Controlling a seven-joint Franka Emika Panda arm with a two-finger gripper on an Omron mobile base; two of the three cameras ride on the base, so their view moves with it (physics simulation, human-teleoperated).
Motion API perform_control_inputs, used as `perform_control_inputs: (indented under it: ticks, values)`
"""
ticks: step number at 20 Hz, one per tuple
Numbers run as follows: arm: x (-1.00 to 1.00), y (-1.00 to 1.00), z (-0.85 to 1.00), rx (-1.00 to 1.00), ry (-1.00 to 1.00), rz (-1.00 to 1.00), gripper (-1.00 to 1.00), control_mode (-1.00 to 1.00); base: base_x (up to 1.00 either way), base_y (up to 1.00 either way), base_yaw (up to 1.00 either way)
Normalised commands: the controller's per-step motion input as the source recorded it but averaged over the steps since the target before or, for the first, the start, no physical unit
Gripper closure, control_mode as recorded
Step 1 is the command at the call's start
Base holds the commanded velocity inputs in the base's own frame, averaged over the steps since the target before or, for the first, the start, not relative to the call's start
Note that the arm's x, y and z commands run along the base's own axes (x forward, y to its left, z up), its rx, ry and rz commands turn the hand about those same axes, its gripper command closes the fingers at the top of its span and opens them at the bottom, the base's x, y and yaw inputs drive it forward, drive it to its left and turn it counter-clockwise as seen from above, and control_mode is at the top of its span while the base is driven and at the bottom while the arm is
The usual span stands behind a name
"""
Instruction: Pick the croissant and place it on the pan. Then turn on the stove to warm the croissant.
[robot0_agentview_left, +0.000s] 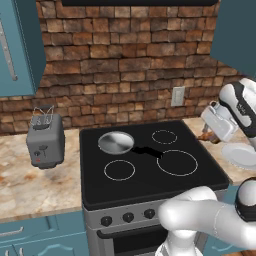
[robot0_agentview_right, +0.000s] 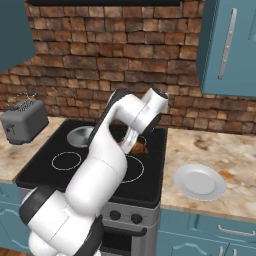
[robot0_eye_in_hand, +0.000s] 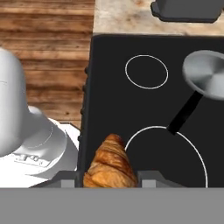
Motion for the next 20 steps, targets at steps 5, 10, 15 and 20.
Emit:
perform_control_inputs:
  ticks: [5, 10, 15, 20]
  values:
    - [0.00, 0.50, 0.01, 0.00, 0.00, 0.06, 1.00, -1.00, 0.00, 0.00, 0.00]
    - [0.00, 0.52, 0.05, 0.00, 0.00, 0.06, 1.00, -1.00, 0.00, 0.00, 0.00]
    - [0.02, 0.54, 0.05, 0.00, 0.00, 0.06, 1.00, -1.00, 0.00, 0.00, 0.00]
    - [0.05, 0.56, 0.01, 0.00, 0.00, 0.06, 1.00, -1.00, 0.00, 0.00, 0.00]
